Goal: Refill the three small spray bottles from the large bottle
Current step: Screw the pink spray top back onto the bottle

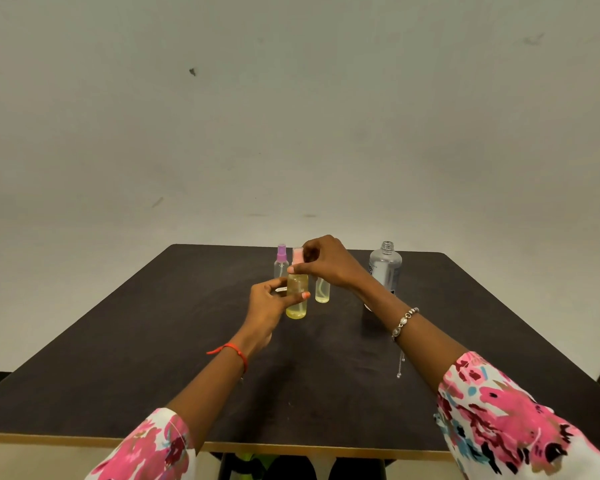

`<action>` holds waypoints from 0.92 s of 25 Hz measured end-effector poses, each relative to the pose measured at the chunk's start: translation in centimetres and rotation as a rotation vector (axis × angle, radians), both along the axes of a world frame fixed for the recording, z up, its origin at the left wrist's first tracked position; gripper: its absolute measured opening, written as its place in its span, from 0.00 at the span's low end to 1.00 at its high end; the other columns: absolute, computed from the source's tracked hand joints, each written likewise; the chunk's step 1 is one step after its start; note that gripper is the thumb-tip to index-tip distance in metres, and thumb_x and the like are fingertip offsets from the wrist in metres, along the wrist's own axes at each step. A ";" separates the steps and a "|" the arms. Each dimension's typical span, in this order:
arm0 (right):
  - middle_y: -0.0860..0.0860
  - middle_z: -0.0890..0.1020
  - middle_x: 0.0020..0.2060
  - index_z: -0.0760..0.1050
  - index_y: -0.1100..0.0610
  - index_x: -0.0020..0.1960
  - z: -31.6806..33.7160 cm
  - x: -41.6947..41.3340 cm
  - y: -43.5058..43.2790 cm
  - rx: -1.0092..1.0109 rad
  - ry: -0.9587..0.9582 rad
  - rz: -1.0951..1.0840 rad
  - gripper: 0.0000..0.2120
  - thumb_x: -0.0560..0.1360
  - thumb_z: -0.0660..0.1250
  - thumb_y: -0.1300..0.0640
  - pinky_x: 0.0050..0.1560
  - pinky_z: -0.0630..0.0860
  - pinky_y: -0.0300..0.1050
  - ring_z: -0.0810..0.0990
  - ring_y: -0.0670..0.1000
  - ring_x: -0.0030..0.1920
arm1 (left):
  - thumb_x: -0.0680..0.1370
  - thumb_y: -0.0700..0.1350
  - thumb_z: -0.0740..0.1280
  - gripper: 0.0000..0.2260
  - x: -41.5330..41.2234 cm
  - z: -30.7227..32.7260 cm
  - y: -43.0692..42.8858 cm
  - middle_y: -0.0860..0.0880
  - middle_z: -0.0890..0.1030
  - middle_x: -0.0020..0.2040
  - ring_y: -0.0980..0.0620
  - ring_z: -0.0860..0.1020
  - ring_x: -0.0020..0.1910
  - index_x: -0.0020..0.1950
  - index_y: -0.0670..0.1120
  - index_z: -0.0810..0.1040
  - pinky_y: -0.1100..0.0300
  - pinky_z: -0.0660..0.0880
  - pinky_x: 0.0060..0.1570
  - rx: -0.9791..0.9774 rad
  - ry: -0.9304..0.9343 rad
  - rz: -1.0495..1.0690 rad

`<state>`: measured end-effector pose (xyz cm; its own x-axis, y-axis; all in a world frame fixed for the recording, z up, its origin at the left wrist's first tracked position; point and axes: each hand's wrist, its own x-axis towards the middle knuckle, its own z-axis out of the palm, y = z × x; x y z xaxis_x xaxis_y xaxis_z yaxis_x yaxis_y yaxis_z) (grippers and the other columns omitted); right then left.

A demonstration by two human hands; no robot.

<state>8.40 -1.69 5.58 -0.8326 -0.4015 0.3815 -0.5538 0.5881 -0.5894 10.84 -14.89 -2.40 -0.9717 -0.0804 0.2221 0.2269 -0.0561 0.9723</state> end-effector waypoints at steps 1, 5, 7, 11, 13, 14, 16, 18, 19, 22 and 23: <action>0.50 0.75 0.29 0.71 0.55 0.32 0.0 0.0 0.0 0.003 -0.005 -0.018 0.13 0.67 0.74 0.54 0.34 0.69 0.37 0.73 0.47 0.31 | 0.66 0.37 0.75 0.15 0.0 0.0 0.0 0.54 0.82 0.43 0.58 0.79 0.45 0.50 0.48 0.80 0.64 0.75 0.42 0.000 -0.005 0.004; 0.47 0.73 0.28 0.68 0.52 0.30 -0.7 0.0 -0.5 -0.051 0.002 -0.100 0.17 0.65 0.76 0.51 0.31 0.66 0.33 0.71 0.43 0.29 | 0.66 0.37 0.74 0.15 0.0 0.0 0.0 0.54 0.81 0.44 0.57 0.79 0.46 0.51 0.48 0.79 0.62 0.76 0.45 0.003 -0.008 0.009; 0.49 0.73 0.28 0.68 0.54 0.30 -1.0 -0.1 -0.5 -0.072 -0.012 -0.114 0.17 0.64 0.76 0.49 0.31 0.67 0.34 0.72 0.44 0.29 | 0.66 0.37 0.74 0.14 0.0 -0.1 0.0 0.53 0.82 0.45 0.55 0.79 0.48 0.49 0.49 0.79 0.61 0.76 0.47 -0.001 -0.002 -0.001; 0.51 0.78 0.40 0.76 0.59 0.49 -0.3 -0.3 0.0 -0.060 -0.091 -0.026 0.17 0.68 0.72 0.48 0.38 0.73 0.38 0.76 0.47 0.39 | 0.66 0.37 0.74 0.13 0.2 -0.1 -0.2 0.53 0.82 0.44 0.57 0.79 0.47 0.45 0.52 0.79 0.63 0.75 0.43 0.013 0.000 -0.006; 0.50 0.79 0.44 0.76 0.59 0.55 0.2 -0.4 0.3 -0.072 -0.127 0.091 0.14 0.71 0.70 0.58 0.39 0.76 0.34 0.78 0.44 0.42 | 0.66 0.37 0.74 0.13 0.1 0.0 -0.3 0.53 0.82 0.44 0.56 0.79 0.47 0.46 0.52 0.80 0.64 0.75 0.42 0.012 -0.003 -0.004; 0.49 0.79 0.44 0.76 0.59 0.56 0.3 -0.5 0.4 -0.071 -0.141 0.130 0.14 0.71 0.69 0.63 0.39 0.77 0.32 0.78 0.43 0.42 | 0.66 0.37 0.74 0.13 0.1 0.0 -0.3 0.54 0.82 0.44 0.57 0.79 0.46 0.46 0.51 0.80 0.66 0.75 0.40 0.011 -0.002 -0.004; 0.51 0.81 0.44 0.76 0.60 0.55 0.3 -0.7 0.5 -0.076 -0.159 0.129 0.14 0.70 0.70 0.65 0.40 0.77 0.32 0.79 0.44 0.42 | 0.66 0.37 0.74 0.14 0.1 0.1 -0.3 0.55 0.82 0.44 0.57 0.80 0.45 0.50 0.49 0.80 0.67 0.74 0.39 0.015 -0.004 -0.003; 0.55 0.81 0.45 0.77 0.62 0.53 -0.1 -0.7 0.5 -0.097 -0.153 0.077 0.13 0.69 0.72 0.62 0.41 0.76 0.33 0.79 0.46 0.41 | 0.66 0.37 0.74 0.15 0.1 0.0 -0.3 0.53 0.82 0.44 0.56 0.80 0.47 0.50 0.48 0.81 0.64 0.75 0.42 0.018 -0.006 -0.008; 0.55 0.81 0.44 0.78 0.62 0.52 -0.4 -0.7 0.4 -0.098 -0.145 0.060 0.13 0.69 0.72 0.61 0.41 0.75 0.33 0.78 0.46 0.40 | 0.66 0.37 0.74 0.14 0.1 0.0 -0.3 0.53 0.82 0.45 0.55 0.80 0.47 0.48 0.50 0.81 0.63 0.75 0.43 0.019 -0.007 -0.010; 0.54 0.81 0.43 0.79 0.62 0.51 -0.8 -0.6 0.1 -0.067 -0.118 0.067 0.11 0.70 0.71 0.59 0.41 0.74 0.33 0.78 0.43 0.38 | 0.66 0.37 0.74 0.13 0.1 0.0 -0.3 0.53 0.82 0.44 0.56 0.79 0.47 0.47 0.50 0.80 0.62 0.75 0.44 0.022 -0.014 -0.004; 0.53 0.81 0.43 0.79 0.62 0.51 -0.8 -0.6 0.1 -0.062 -0.120 0.077 0.11 0.70 0.71 0.60 0.42 0.74 0.33 0.78 0.43 0.39 | 0.66 0.37 0.74 0.14 0.1 0.0 -0.3 0.54 0.82 0.44 0.56 0.79 0.47 0.48 0.50 0.80 0.62 0.75 0.44 0.027 -0.013 -0.008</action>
<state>7.85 -1.57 4.81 -0.8414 -0.4448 0.3071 -0.5191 0.5068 -0.6883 10.98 -15.19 -2.45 -0.9752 -0.0787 0.2069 0.2133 -0.0837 0.9734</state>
